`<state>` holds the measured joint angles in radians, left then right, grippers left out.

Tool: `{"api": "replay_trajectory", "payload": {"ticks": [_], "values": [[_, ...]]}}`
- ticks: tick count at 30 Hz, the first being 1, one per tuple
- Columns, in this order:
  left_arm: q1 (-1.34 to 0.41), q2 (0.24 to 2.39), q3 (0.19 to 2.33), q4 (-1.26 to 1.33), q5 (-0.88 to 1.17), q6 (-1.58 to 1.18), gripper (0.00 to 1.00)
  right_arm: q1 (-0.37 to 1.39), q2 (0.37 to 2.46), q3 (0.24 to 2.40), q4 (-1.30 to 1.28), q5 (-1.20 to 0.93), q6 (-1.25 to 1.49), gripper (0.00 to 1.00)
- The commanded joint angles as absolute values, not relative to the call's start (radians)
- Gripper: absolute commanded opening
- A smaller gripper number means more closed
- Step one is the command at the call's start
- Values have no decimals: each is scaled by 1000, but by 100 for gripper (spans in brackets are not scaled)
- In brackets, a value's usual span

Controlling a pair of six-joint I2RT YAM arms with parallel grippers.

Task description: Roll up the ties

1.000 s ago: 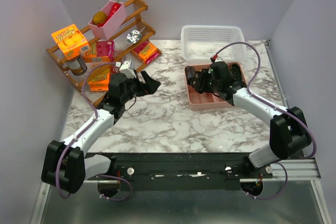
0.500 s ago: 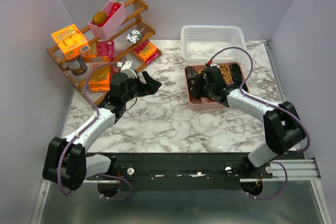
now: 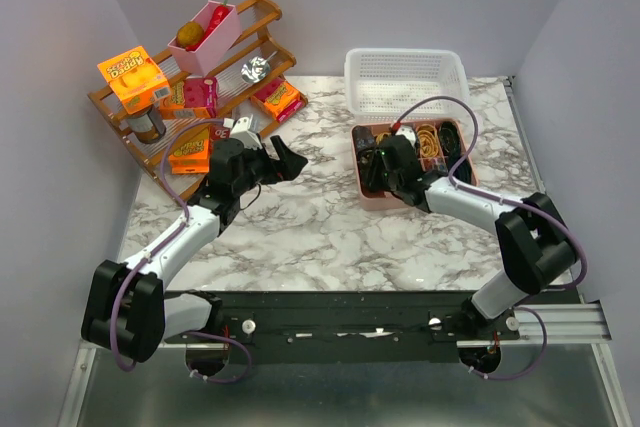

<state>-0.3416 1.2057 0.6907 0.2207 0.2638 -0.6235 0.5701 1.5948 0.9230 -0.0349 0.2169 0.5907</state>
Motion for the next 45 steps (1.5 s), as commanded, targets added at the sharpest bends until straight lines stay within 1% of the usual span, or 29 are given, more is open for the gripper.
{"api": "replay_trajectory", "payload": {"ticks": [1,3,4,5,6,9,10,12,13,15,16,18,19,20,21,22,26,35,40,45], "values": [[-336,1213,687,232,270,-603,99,586,1588,853,-38,310,588,6],[-336,1218,687,236,270,-603,99,591,1585,839,-37,314,583,13],[-336,1219,690,238,271,-604,99,592,1582,836,-38,313,580,14],[-336,1224,690,241,273,-604,99,592,1582,835,-38,310,581,19],[-336,1227,690,242,275,-606,99,594,1578,831,-38,308,578,20],[-336,1233,693,252,278,-609,99,595,1563,828,-38,301,571,31],[-336,1236,693,255,279,-609,99,595,1557,827,-38,298,566,33],[-336,1243,696,255,281,-611,99,595,1536,827,-46,296,560,42],[-336,1246,696,256,281,-609,99,597,1526,828,-48,296,555,42],[-336,1247,698,258,284,-611,99,594,1505,833,-58,295,546,53],[-336,1247,698,259,284,-612,99,595,1497,834,-63,296,545,54],[-336,1250,698,261,285,-612,99,595,1482,839,-69,287,537,65],[-336,1250,698,262,285,-612,99,597,1479,841,-69,285,537,66],[-336,1252,698,262,284,-612,99,595,1477,841,-72,285,535,71],[-336,1253,698,264,284,-612,99,597,1479,845,-74,281,535,72],[-336,1253,695,265,285,-614,99,597,1479,845,-74,281,535,77],[-336,1252,692,267,285,-615,99,597,1483,848,-81,285,535,79],[-336,1259,690,267,287,-611,99,597,1447,868,-95,308,528,78],[-336,1267,687,275,288,-614,99,597,1427,894,-95,295,515,75],[-336,1275,689,278,293,-615,99,597,1446,913,-87,284,512,68]]}}
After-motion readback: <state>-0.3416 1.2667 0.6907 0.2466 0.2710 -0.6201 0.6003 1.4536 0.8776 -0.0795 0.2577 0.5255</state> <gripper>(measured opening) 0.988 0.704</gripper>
